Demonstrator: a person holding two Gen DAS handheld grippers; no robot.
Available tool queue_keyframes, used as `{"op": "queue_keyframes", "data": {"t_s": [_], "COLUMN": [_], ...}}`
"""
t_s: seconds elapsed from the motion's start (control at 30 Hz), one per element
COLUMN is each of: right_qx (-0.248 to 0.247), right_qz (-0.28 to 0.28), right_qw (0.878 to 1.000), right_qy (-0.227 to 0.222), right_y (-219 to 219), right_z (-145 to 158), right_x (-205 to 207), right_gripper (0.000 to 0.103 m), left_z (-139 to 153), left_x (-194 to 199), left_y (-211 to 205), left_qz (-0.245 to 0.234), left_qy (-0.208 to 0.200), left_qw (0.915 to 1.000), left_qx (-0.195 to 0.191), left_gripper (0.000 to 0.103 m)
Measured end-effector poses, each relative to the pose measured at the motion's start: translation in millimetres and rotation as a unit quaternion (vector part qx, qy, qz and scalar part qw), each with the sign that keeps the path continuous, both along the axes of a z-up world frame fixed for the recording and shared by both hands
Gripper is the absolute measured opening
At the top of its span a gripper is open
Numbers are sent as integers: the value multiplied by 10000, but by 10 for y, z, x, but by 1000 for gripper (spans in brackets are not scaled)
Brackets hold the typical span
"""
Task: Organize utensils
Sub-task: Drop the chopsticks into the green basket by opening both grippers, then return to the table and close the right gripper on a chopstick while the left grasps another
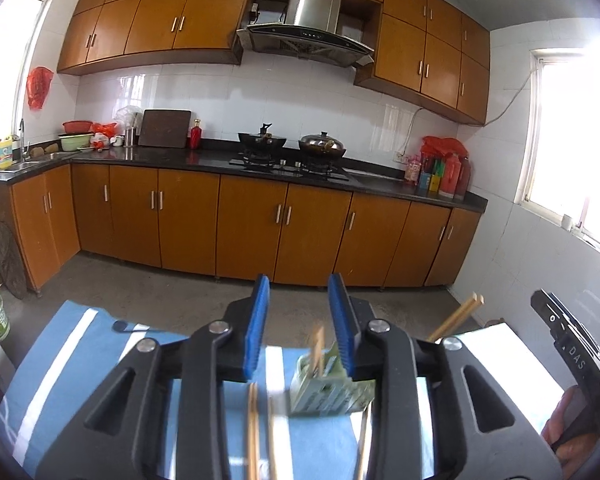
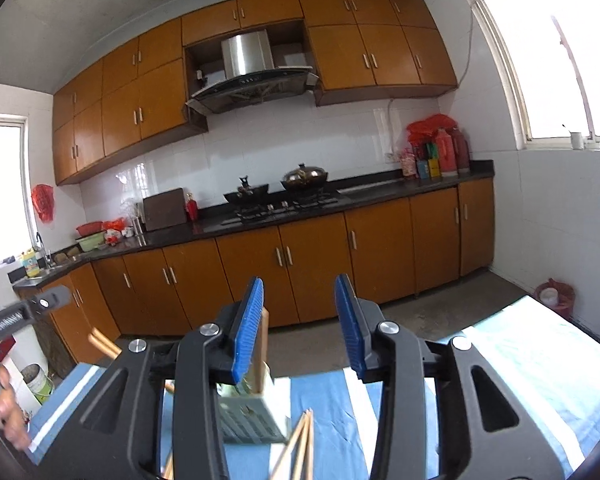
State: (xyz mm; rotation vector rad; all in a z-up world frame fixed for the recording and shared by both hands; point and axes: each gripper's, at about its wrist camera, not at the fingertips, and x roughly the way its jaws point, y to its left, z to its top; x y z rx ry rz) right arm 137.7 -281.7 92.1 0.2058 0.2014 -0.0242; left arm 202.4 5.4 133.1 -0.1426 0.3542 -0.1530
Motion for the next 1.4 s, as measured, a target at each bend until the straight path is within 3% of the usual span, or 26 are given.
{"op": "queue_keyframes", "data": {"t_s": [0.13,0.27,0.4,0.47,0.63,0.73,0.87,1.0,1.2,1.4], "right_qx": [-56,-48,79,-49,-255,-284,-639,-519,-548,-584], "right_qz": [-81,74,625,878,1087,1055,859,443,421,461], "right_qw": [9979,9895,9716,9619,9424,9362,9379,9405,9418,9423], "right_qy": [635,1439,2280,2588,3154,3341,3300,3328,3291,3264], "right_y": [-147,-166,37,179,474,512,507,271,186,206], "right_z": [-350,-810,-1322,-1534,-1932,-2080,-2090,-2105,-2106,-2111], "right_x": [-68,26,181,222,301,337,309,358,332,329], "right_gripper": [39,39,38,33,25,25,8,7,7,7], "left_z": [-260,-745,-1232,-1458,-1784,-1897,-2018,-2145,-2309,-2374], "left_x": [-226,-258,-160,-125,-138,-148,-98,-76,-18,14], "left_y": [220,425,570,616,634,628,542,421,259,190], "left_qz": [105,298,327,271,78,-32,-238,-447,-592,-628], "left_qy": [229,781,1467,1769,2150,2296,2485,2687,2903,2945], "left_qw": [9996,9957,9877,9831,9761,9730,9682,9620,9543,9527], "left_qx": [111,389,423,378,303,241,189,178,386,405], "left_gripper": [33,33,33,33,33,33,33,30,17,17]}}
